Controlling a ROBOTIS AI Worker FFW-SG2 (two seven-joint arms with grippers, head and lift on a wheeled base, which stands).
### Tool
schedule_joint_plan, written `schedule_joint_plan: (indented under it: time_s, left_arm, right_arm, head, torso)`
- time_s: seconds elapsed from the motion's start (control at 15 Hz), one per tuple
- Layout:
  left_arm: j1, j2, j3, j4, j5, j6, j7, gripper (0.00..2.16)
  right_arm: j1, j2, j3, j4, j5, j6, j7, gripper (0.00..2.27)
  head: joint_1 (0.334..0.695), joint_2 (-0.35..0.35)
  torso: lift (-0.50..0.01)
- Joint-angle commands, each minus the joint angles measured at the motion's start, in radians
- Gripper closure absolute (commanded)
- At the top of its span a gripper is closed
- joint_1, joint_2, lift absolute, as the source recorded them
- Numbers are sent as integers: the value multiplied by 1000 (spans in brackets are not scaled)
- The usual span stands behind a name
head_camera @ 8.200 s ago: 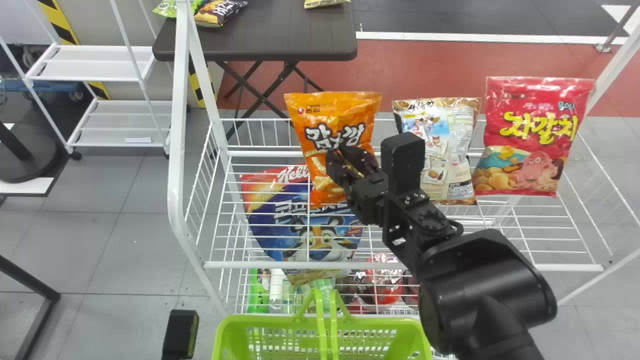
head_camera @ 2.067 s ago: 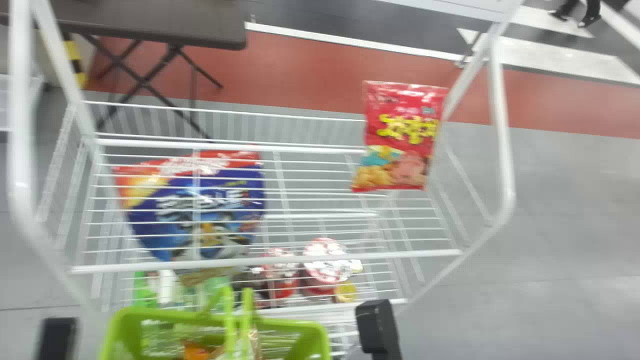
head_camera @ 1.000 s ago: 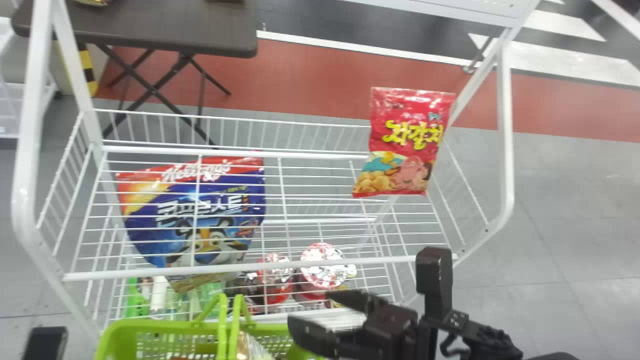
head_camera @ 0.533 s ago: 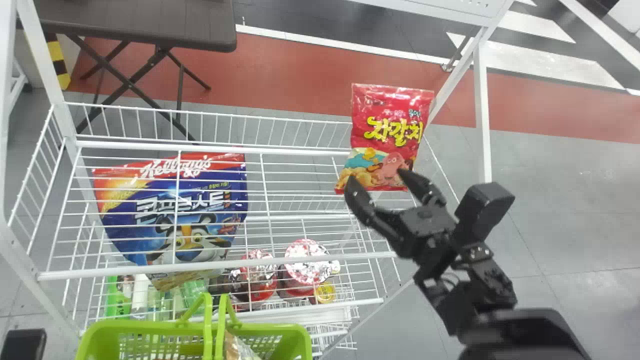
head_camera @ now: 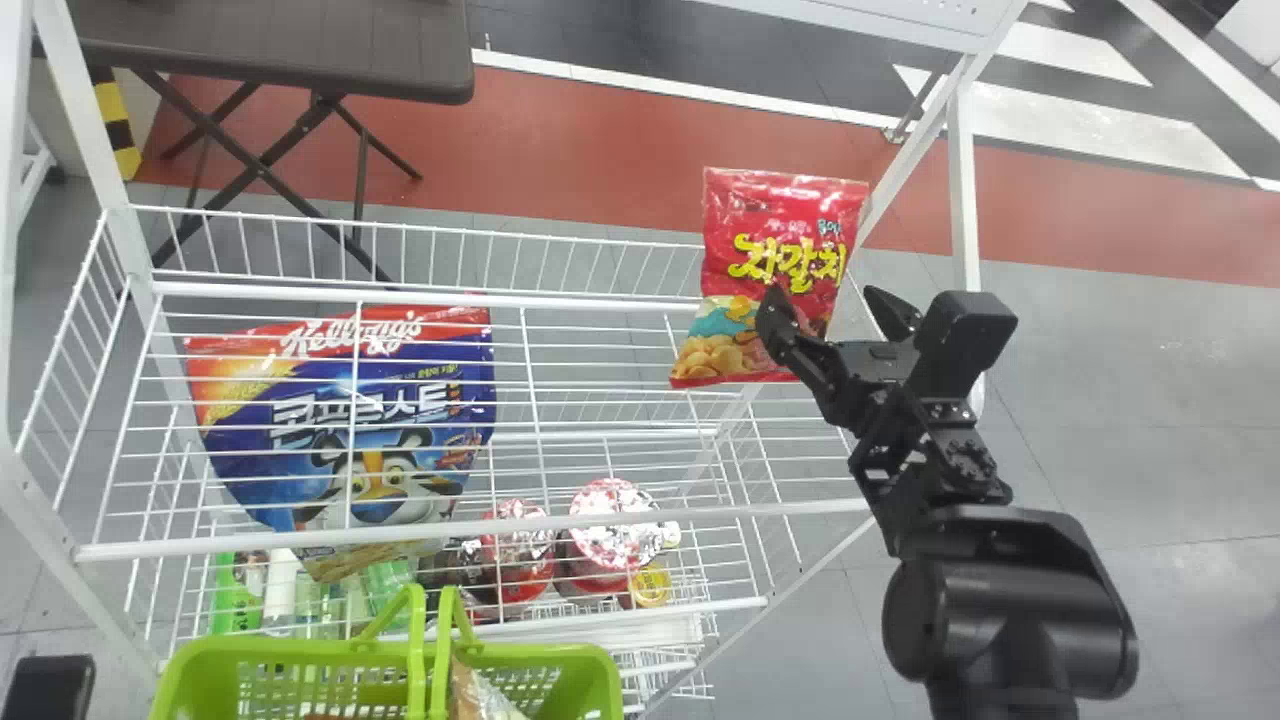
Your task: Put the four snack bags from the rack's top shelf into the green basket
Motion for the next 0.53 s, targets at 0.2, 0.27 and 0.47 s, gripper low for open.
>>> schedule_joint_plan:
  time_s: [0.2,0.27,0.47]
  left_arm:
    - [-4,-3,3,4,0,0,0,2145]
    - [-4,-3,4,4,0,3,0,2145]
    - [-4,-3,6,3,-2,3,2,2145]
  right_arm:
    - [-118,-1,-3,102,21,112,74,367]
    - [-123,-2,0,106,27,121,74,907]
    - [-114,-1,-7,97,13,164,105,2115]
  head:
    - [695,-350]
    - [695,-350]
    - [695,-350]
  torso:
    - [0]
    - [0]
    - [0]
